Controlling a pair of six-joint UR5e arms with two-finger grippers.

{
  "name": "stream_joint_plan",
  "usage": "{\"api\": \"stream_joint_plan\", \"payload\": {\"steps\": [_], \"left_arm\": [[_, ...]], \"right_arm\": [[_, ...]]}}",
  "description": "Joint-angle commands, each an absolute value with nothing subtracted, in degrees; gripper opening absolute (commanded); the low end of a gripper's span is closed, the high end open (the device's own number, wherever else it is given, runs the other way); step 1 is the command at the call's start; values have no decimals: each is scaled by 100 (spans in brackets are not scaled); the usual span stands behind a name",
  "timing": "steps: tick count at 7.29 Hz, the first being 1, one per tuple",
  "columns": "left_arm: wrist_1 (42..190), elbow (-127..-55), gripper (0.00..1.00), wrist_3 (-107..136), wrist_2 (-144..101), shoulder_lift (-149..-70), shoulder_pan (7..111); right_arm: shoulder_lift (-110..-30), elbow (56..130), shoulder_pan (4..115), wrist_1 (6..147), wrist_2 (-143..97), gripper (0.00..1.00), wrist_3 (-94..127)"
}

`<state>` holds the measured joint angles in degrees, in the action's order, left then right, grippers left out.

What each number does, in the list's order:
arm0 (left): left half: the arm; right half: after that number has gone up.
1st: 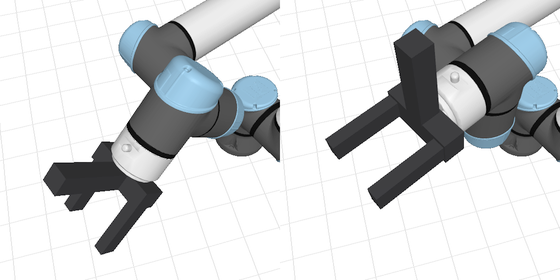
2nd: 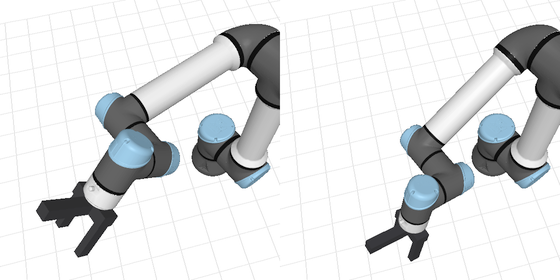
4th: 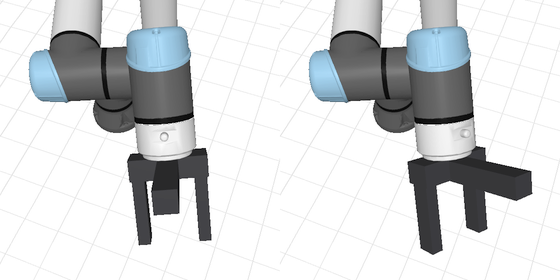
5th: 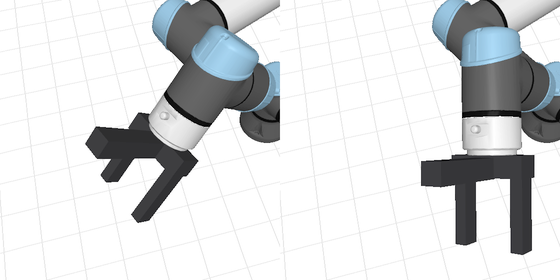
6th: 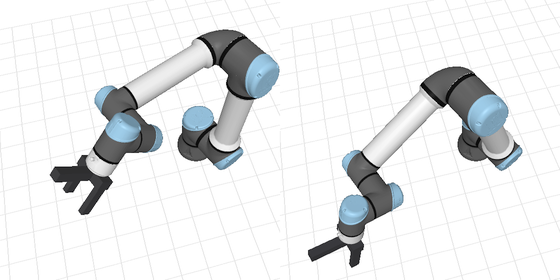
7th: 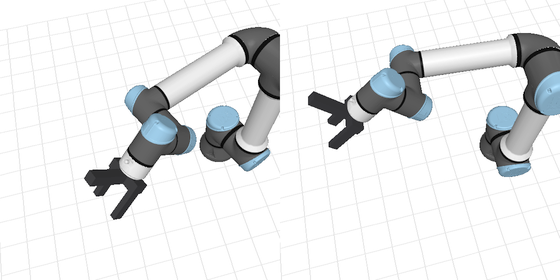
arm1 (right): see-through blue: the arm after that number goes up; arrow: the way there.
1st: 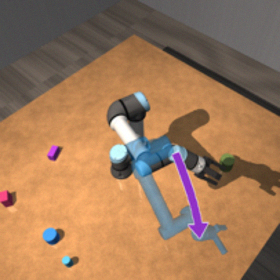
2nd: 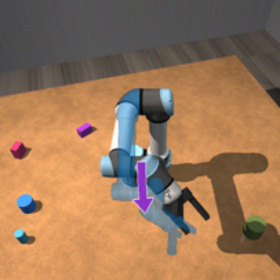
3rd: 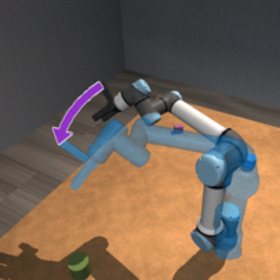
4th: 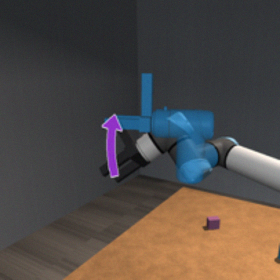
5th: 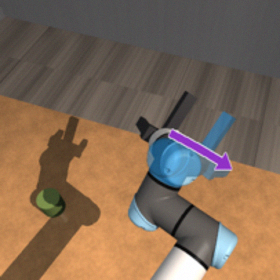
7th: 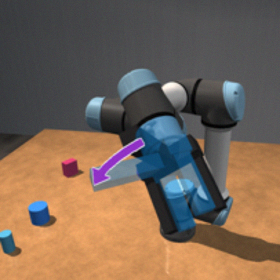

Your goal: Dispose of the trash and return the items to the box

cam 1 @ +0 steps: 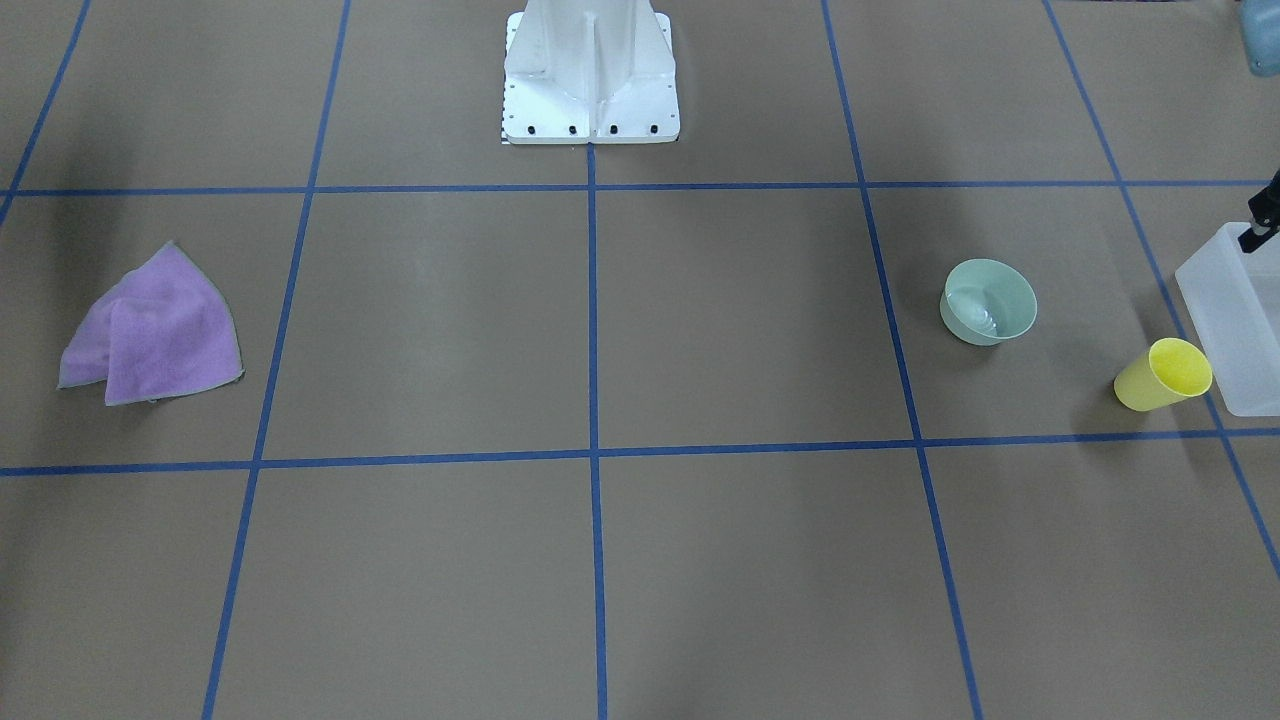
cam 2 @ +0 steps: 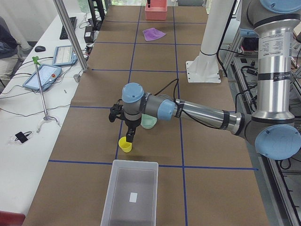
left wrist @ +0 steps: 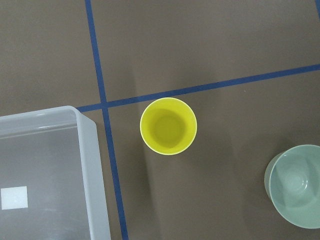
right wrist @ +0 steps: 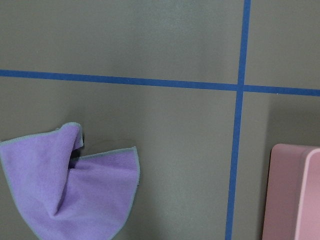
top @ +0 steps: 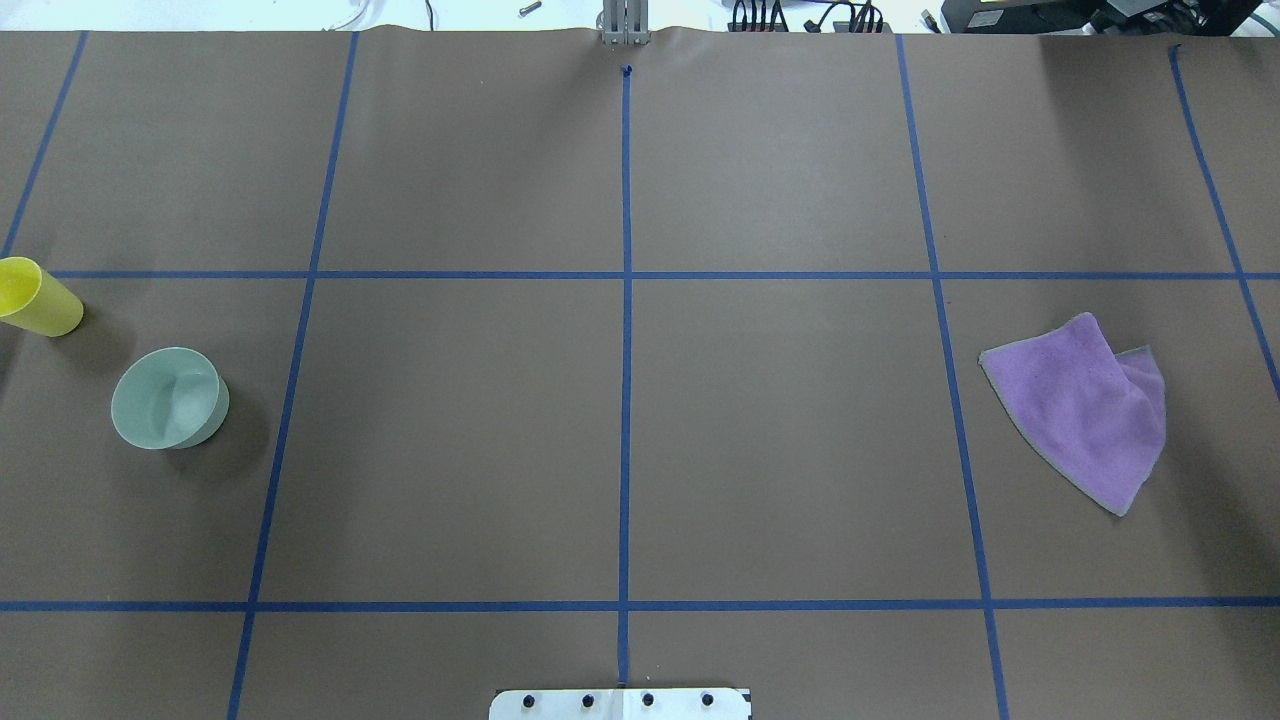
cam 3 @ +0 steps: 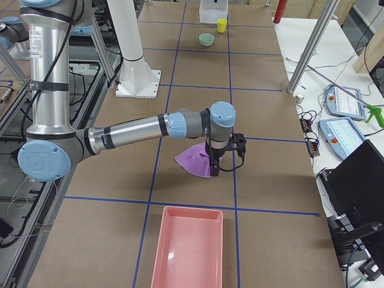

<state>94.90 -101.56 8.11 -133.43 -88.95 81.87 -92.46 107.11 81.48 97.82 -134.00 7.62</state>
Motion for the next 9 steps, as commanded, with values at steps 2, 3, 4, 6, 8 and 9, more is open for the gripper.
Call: {"api": "stream_joint_plan", "payload": {"steps": [2, 3, 4, 6, 8, 9], "left_arm": [[11227, -8257, 98, 1885, -13342, -9684, 7842], [11580, -8027, 98, 2072, -13342, -9694, 7709], [11767, -7885, 98, 2205, -13342, -9694, 7517], [11935, -7648, 95, 2189, -13342, -9694, 7453], [11936, -7620, 83, 2215, -13342, -9721, 7418], [11936, -7611, 77, 2232, -13342, -9721, 7366]], "right_arm": [[-9246, 10714, 8147, 9782, -13403, 100, 765], [-9237, 10723, 8147, 9782, -13403, 100, 756], [-9237, 10723, 8139, 9782, -13421, 100, 756], [-9237, 10714, 8139, 9782, -13456, 100, 765], [-9237, 10714, 8139, 9782, -13465, 100, 765], [-9237, 10705, 8139, 9782, -13465, 100, 765]]}}
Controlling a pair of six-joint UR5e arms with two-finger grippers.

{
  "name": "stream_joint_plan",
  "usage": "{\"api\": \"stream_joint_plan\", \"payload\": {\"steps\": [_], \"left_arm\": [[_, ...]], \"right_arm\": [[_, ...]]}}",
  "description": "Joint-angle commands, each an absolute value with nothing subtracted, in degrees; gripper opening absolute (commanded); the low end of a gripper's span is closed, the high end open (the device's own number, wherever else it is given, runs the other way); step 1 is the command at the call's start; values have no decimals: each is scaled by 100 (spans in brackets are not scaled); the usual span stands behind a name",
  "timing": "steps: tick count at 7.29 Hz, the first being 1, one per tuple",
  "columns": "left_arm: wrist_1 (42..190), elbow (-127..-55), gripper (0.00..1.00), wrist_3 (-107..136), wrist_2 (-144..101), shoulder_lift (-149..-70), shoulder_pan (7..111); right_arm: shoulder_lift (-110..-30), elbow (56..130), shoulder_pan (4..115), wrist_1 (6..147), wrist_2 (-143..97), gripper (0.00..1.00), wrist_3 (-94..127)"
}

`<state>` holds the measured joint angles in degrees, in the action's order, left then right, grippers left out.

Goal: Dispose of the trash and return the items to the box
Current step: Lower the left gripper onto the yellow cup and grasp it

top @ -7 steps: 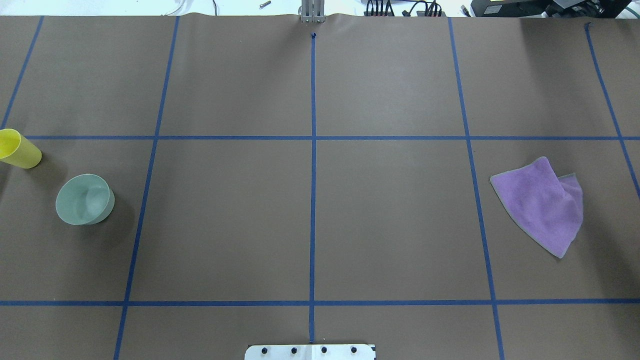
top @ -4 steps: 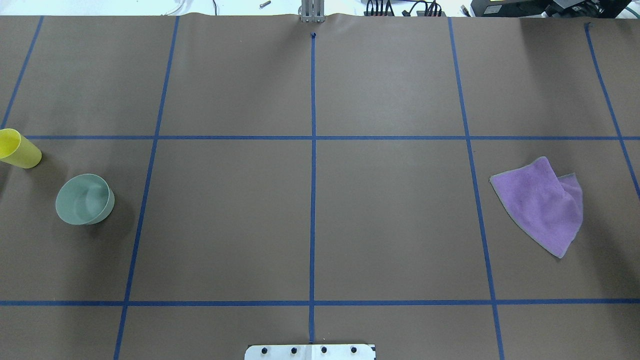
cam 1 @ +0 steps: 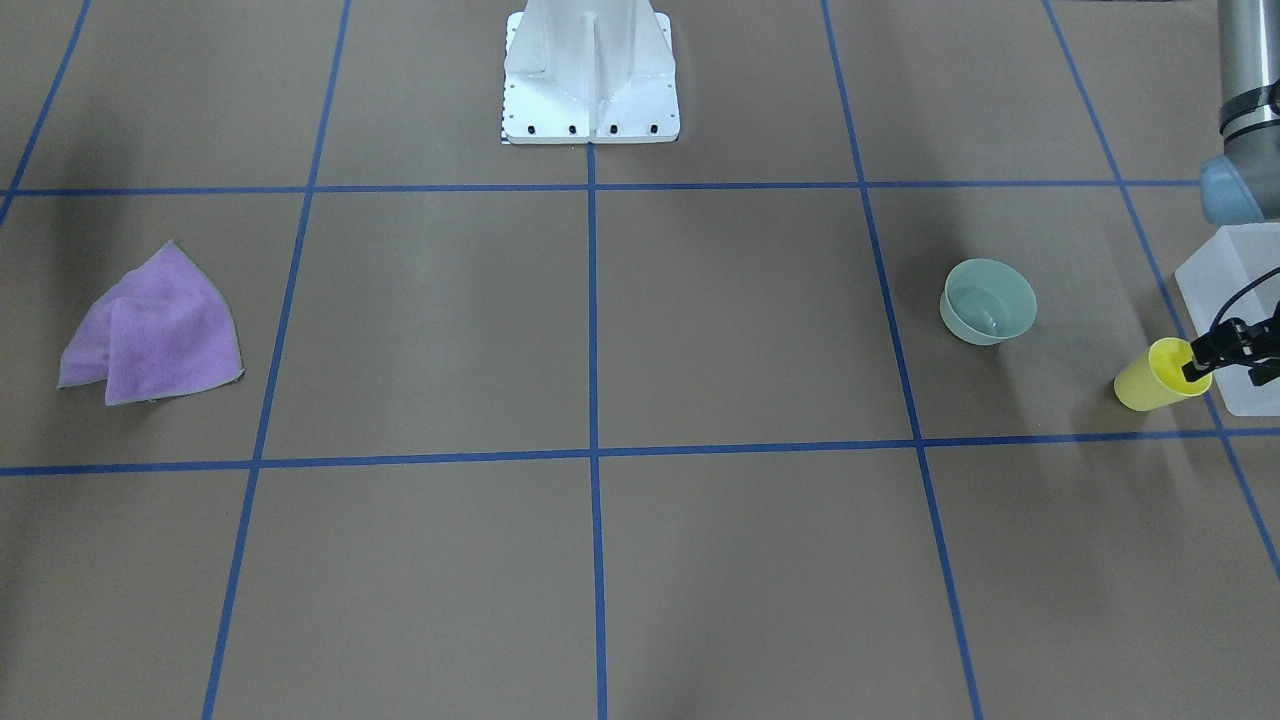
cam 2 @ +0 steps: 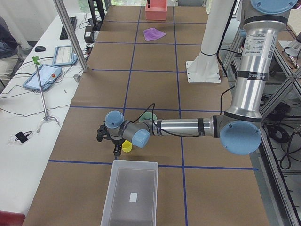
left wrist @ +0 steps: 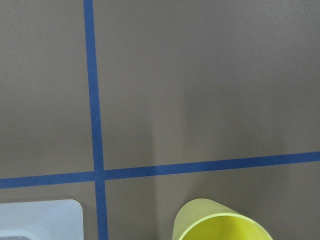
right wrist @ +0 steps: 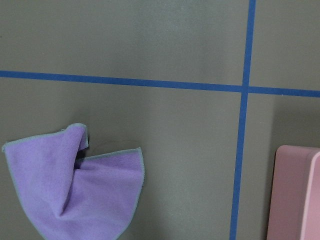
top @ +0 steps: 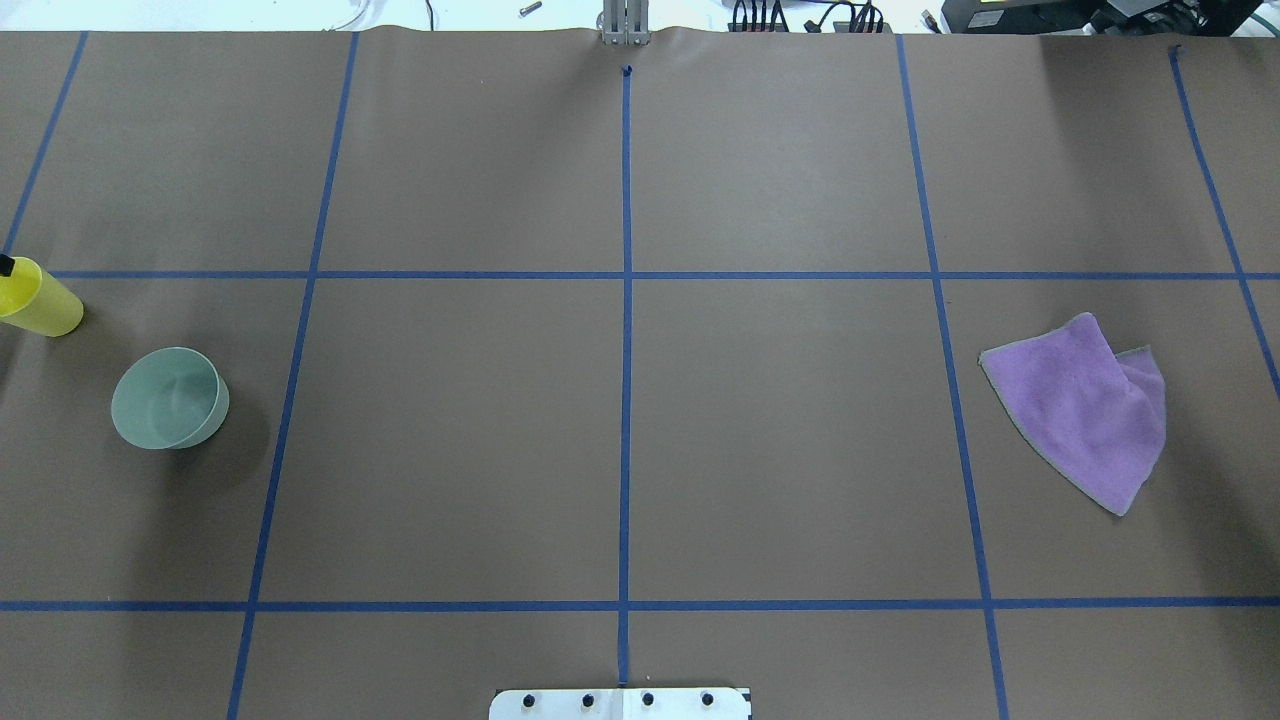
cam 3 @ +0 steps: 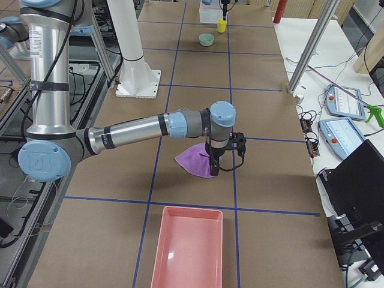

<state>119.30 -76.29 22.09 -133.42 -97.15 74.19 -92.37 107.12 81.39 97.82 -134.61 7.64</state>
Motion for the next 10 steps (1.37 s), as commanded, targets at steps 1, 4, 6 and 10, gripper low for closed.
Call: {"api": "stream_joint_plan", "payload": {"steps": [1, 4, 6, 10], "left_arm": [[11944, -7585, 77, 2259, -13333, -9712, 7261], [12041, -7471, 22, 2364, -13324, -9721, 7189], [12050, -7541, 0, 2487, -13359, -9729, 7189], [11848, -7690, 0, 2391, -14525, -9826, 7837]], "right_arm": [[-9237, 10705, 8147, 9782, -13465, 100, 765], [-9237, 10705, 8139, 9782, -13491, 100, 765], [-9246, 10714, 8139, 9782, -13535, 100, 765], [-9246, 10749, 8139, 9782, -13544, 100, 765]]}}
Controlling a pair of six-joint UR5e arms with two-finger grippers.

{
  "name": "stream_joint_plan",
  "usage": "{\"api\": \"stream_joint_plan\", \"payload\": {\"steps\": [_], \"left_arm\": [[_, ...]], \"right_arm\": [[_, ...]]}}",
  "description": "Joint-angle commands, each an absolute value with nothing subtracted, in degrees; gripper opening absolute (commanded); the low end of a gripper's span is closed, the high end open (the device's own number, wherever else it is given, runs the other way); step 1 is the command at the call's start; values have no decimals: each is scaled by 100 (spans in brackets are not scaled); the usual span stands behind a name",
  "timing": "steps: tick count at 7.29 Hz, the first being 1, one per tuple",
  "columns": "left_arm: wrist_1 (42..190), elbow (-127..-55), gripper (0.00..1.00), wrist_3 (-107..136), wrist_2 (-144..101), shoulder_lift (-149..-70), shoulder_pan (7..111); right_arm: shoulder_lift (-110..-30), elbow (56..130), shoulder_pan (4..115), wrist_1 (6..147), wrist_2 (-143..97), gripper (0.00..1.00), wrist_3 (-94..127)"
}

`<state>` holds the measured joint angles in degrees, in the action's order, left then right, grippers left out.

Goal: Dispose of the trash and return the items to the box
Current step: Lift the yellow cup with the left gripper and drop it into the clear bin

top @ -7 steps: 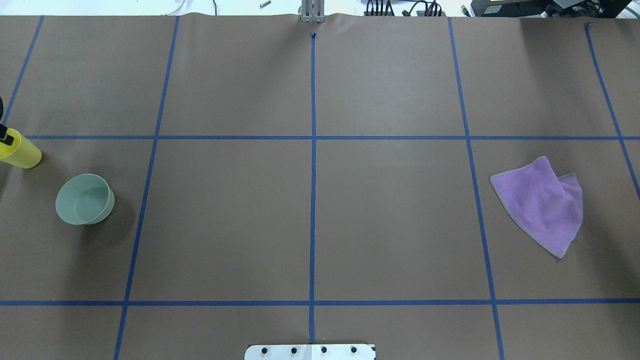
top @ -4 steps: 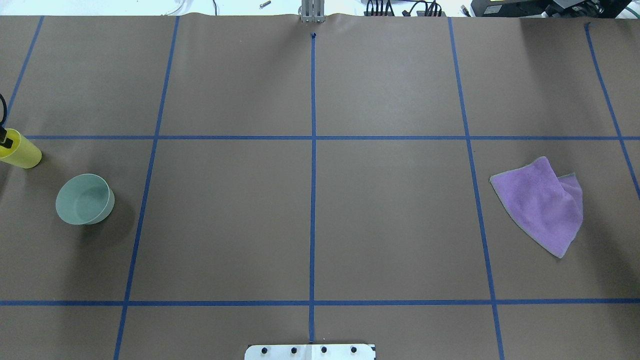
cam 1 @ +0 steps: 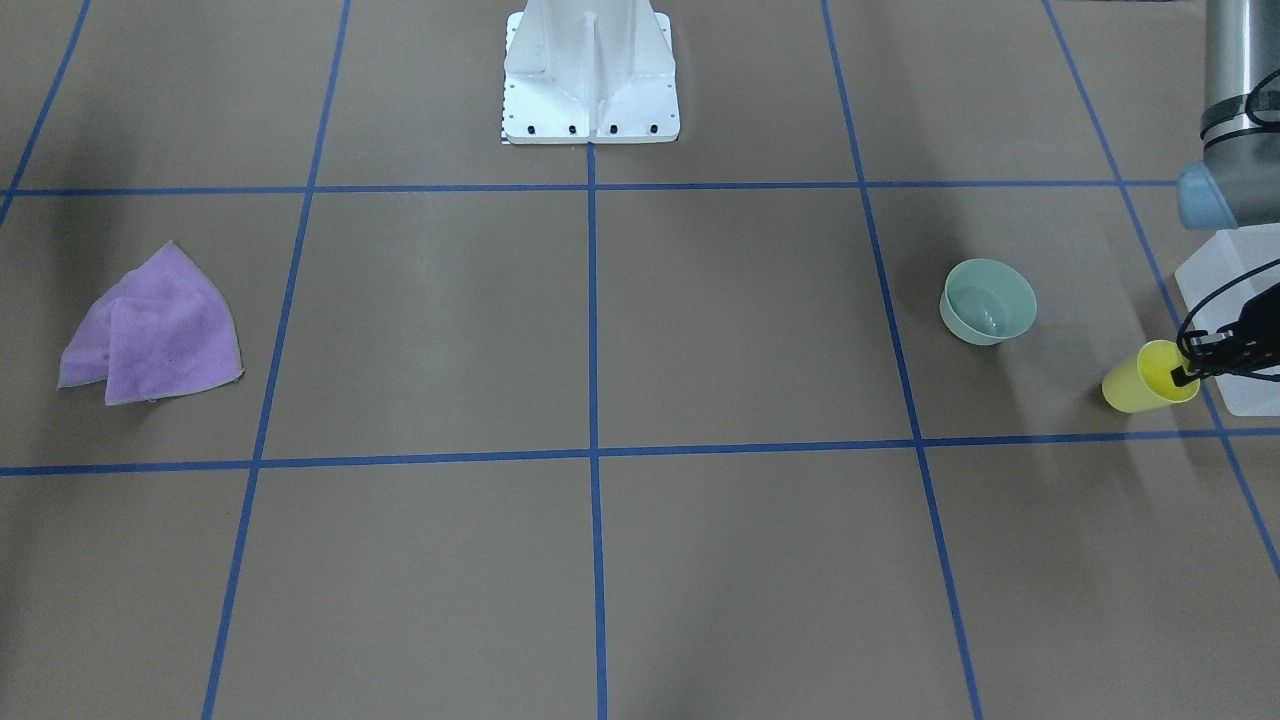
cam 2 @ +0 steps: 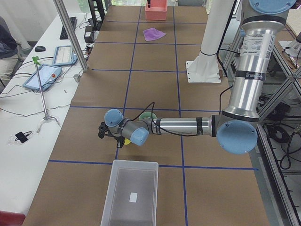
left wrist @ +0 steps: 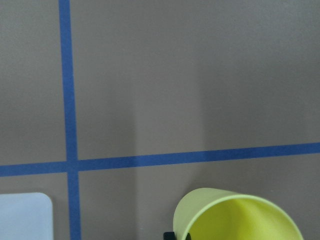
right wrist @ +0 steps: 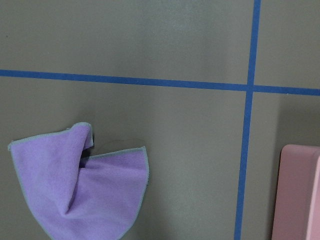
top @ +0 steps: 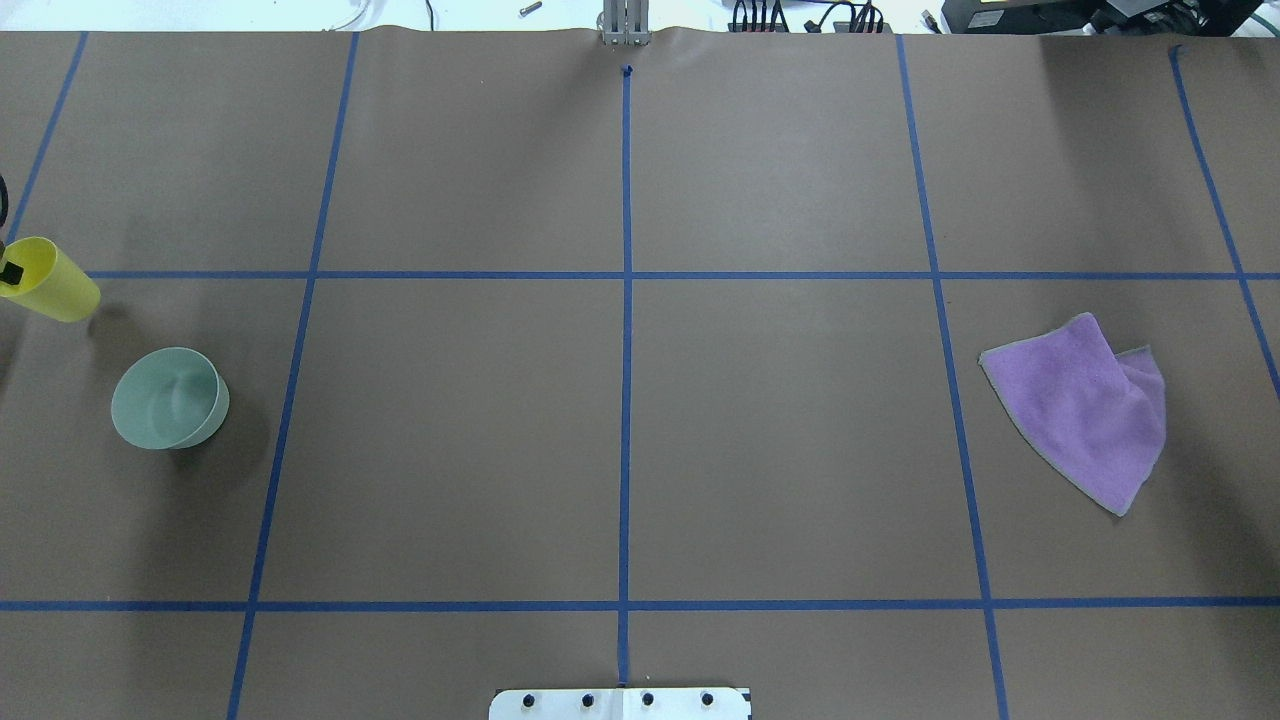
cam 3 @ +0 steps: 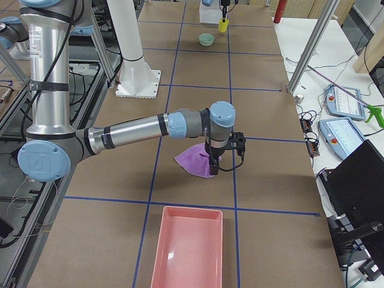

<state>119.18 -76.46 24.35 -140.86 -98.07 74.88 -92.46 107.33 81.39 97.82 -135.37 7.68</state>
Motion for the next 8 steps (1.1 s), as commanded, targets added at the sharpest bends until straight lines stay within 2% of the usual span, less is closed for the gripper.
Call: {"api": "stream_joint_plan", "payload": {"steps": [1, 4, 6, 8], "left_arm": [[11778, -7638, 0, 1877, -14633, -9817, 8083], [9841, -7585, 0, -1046, -14407, -9905, 9251], [9852, -7051, 0, -1809, -14054, -9958, 9535], [10044, -6908, 0, -1767, -14071, -9731, 9536]], "right_arm": [[-9246, 10749, 8139, 9782, -13535, 100, 773], [-9255, 10749, 8139, 9782, -13640, 100, 773], [-9255, 10732, 8139, 9782, -13641, 100, 765], [-9264, 10740, 8147, 9782, -13649, 100, 765]]}}
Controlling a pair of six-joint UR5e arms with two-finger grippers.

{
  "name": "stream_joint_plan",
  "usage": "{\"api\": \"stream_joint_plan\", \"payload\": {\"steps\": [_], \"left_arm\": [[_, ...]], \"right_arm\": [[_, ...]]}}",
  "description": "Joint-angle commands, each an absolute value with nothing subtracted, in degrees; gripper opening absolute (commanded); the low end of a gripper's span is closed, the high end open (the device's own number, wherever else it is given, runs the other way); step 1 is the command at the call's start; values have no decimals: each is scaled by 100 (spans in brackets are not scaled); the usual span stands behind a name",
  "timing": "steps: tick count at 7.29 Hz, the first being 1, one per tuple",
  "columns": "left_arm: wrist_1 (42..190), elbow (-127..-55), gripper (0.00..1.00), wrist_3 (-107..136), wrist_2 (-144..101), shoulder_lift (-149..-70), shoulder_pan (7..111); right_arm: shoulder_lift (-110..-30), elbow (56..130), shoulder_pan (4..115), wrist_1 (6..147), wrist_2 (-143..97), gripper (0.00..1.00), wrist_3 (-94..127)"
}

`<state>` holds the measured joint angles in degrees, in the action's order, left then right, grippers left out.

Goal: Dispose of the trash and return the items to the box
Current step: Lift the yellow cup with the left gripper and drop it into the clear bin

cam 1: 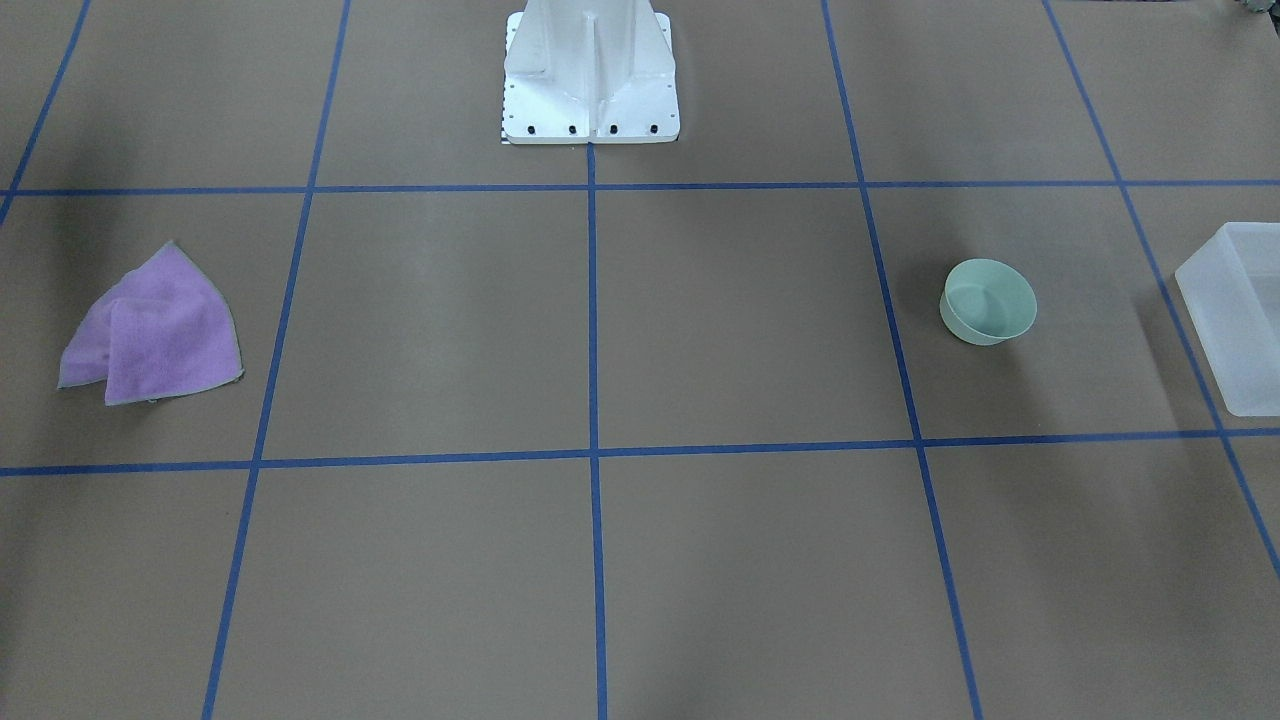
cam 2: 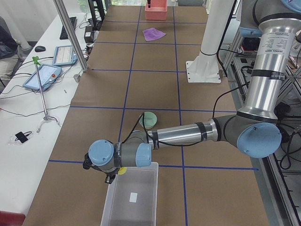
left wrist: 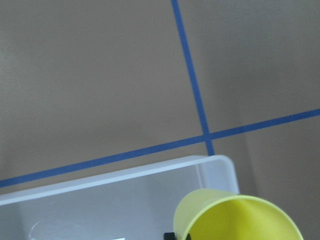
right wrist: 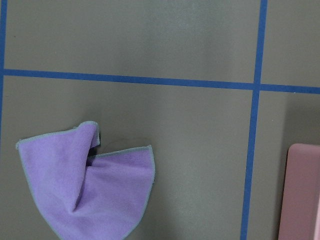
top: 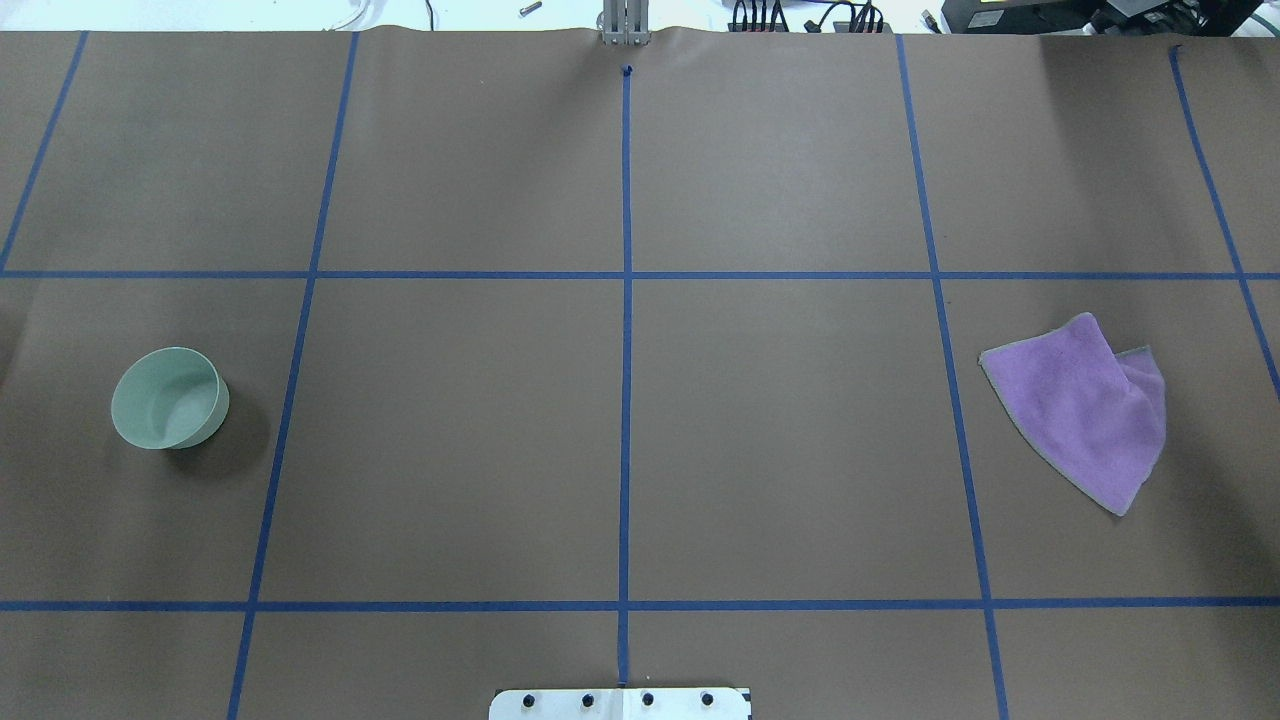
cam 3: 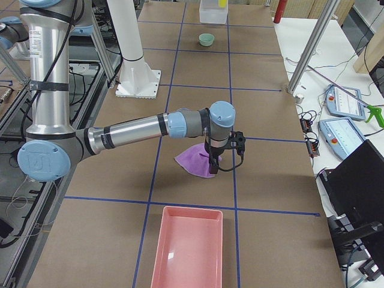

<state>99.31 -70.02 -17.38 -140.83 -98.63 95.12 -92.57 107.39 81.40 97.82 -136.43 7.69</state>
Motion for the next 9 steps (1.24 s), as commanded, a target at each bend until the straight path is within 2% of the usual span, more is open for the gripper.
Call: {"api": "stream_joint_plan", "payload": {"steps": [1, 2, 5, 9], "left_arm": [[10089, -6856, 0, -1653, -14080, -9703, 9536], [10368, -6864, 0, -1313, -14080, -9651, 9536], [11932, -6111, 0, -458, -14054, -9598, 9194], [12305, -5915, 0, -167, -14045, -9589, 8957]], "right_arm": [[-9264, 10732, 8139, 9782, -13649, 100, 765], [-9264, 10731, 8139, 9782, -13649, 100, 773], [-9264, 10714, 8121, 9782, -13649, 100, 765], [-9264, 10688, 8112, 9782, -13649, 100, 765]]}}
